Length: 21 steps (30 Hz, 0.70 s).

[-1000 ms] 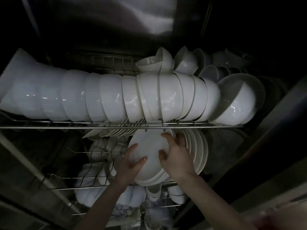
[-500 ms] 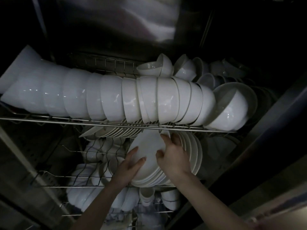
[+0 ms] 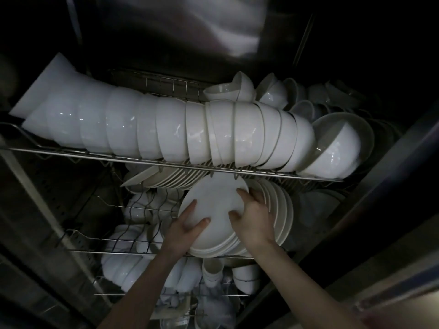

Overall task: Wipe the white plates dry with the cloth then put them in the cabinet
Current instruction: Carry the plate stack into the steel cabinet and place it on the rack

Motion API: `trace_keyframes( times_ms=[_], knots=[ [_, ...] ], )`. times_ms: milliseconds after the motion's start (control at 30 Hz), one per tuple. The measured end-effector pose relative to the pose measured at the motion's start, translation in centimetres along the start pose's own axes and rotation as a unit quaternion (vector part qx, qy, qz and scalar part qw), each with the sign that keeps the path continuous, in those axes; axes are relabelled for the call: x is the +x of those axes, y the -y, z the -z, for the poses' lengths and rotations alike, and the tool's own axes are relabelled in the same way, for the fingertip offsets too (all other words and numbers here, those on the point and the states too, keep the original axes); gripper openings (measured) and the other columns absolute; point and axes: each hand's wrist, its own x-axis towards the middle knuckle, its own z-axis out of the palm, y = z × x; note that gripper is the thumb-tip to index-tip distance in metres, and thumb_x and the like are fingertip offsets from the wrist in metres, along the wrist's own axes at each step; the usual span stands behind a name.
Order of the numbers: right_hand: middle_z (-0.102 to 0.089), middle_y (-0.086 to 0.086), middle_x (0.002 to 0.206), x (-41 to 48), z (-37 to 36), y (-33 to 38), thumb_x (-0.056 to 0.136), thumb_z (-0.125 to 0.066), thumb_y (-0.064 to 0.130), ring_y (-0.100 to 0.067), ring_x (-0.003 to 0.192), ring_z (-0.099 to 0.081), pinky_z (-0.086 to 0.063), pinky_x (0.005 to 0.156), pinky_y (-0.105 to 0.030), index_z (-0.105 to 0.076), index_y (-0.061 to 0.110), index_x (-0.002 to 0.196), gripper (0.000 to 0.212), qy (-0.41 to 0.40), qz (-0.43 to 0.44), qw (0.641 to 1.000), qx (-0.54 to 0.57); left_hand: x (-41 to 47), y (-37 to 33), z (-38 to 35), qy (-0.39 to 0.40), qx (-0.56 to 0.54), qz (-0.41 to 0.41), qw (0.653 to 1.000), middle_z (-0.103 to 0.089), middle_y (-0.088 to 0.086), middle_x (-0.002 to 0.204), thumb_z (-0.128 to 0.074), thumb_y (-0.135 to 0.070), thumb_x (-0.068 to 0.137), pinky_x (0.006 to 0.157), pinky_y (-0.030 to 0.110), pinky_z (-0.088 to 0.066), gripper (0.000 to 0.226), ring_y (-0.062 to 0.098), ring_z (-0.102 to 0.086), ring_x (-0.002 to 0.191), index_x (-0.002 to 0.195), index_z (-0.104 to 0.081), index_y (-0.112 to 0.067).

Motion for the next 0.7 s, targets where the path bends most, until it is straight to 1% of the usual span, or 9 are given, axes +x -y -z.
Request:
trace_keyframes(
  times_ms=[67,200,267,333,367,467,533,600,700],
  knots=[
    [-0.035,-0.002,0.153,-0.1,-0.1,0.1,0.090,-0.063,0.025,-0.027,0.126,-0.053,-0.047,0.100,-0.037,-0.046,0.023,0.143,0.056,-0.007,0.000,1.000,-0.002,0.2,0.0,0.1,0.012,0.019,0.008,1.000,-0.049,-0.016,0.142,-0.076,-0.053,0.077,0.095,0.019,-0.038,0.068,0.001,-0.046,0.119,0.139,-0.045,-0.050],
    [-0.030,-0.003,0.154,-0.4,-0.4,0.3,0.091,-0.058,0.024,-0.030,0.120,-0.056,-0.049,0.094,-0.038,-0.043,0.025,0.144,0.055,-0.010,-0.004,1.000,-0.024,0.3,0.4,-0.1,0.036,0.055,0.019,0.998,-0.043,-0.016,0.142,-0.066,-0.062,0.080,0.095,0.021,-0.034,0.068,0.014,-0.044,0.132,0.141,-0.037,-0.054],
    [-0.026,-0.004,0.156,-0.5,-0.5,0.3,0.092,-0.057,0.025,-0.030,0.122,-0.055,-0.048,0.095,-0.037,-0.042,0.025,0.145,0.055,-0.012,-0.002,1.000,-0.026,0.4,0.6,-0.3,0.022,0.084,0.019,0.996,-0.032,-0.009,0.151,-0.065,-0.064,0.080,0.101,0.024,-0.033,0.067,0.018,-0.037,0.138,0.141,-0.039,-0.053],
    [-0.024,-0.004,0.157,-0.6,-0.7,0.4,0.093,-0.056,0.025,-0.029,0.126,-0.052,-0.046,0.096,-0.036,-0.041,0.027,0.146,0.055,-0.016,-0.003,1.000,-0.027,0.6,0.7,-0.3,-0.002,0.116,0.020,0.993,-0.019,0.001,0.154,-0.064,-0.065,0.079,0.110,0.028,-0.027,0.065,0.021,-0.028,0.141,0.138,-0.045,-0.051],
    [-0.023,-0.004,0.158,-0.6,-0.8,0.5,0.093,-0.055,0.025,-0.029,0.127,-0.051,-0.045,0.096,-0.036,-0.040,0.027,0.146,0.055,-0.020,-0.005,0.999,-0.028,0.6,0.8,-0.4,-0.011,0.123,0.019,0.992,-0.019,0.005,0.154,-0.065,-0.065,0.078,0.111,0.027,-0.026,0.064,0.020,-0.028,0.141,0.138,-0.047,-0.049],
    [-0.019,-0.005,0.160,-0.7,-1.1,0.8,0.094,-0.054,0.024,-0.030,0.132,-0.047,-0.045,0.096,-0.037,-0.039,0.030,0.147,0.056,-0.024,-0.012,0.999,-0.028,0.5,1.1,-0.6,-0.056,0.111,-0.009,0.992,-0.042,0.008,0.146,-0.073,-0.057,0.077,0.104,0.023,-0.031,0.061,0.019,-0.040,0.134,0.133,-0.059,-0.036],
    [-0.019,-0.005,0.160,-0.6,-1.1,1.0,0.093,-0.054,0.023,-0.030,0.133,-0.046,-0.046,0.096,-0.037,-0.039,0.030,0.146,0.055,-0.027,-0.019,0.999,-0.023,0.4,1.2,-0.8,-0.093,0.100,-0.026,0.990,-0.056,0.003,0.135,-0.077,-0.056,0.073,0.095,0.021,-0.037,0.059,0.019,-0.052,0.125,0.125,-0.065,-0.031],
    [-0.021,-0.003,0.159,-0.4,-1.0,1.4,0.093,-0.054,0.021,-0.029,0.135,-0.042,-0.046,0.096,-0.037,-0.041,0.029,0.145,0.055,-0.034,-0.021,0.999,-0.014,0.3,1.1,-0.8,-0.105,0.097,-0.025,0.989,-0.062,-0.002,0.128,-0.077,-0.059,0.071,0.090,0.021,-0.038,0.058,0.018,-0.058,0.119,0.121,-0.067,-0.032],
    [-0.025,0.003,0.158,-0.1,-0.7,2.0,0.091,-0.054,0.020,-0.028,0.134,-0.043,-0.048,0.096,-0.038,-0.044,0.030,0.144,0.055,-0.040,-0.019,0.999,-0.013,0.4,1.2,-0.6,-0.087,0.109,-0.024,0.990,-0.066,-0.001,0.127,-0.072,-0.064,0.073,0.088,0.022,-0.042,0.058,0.017,-0.060,0.117,0.120,-0.068,-0.031]
  ],
)
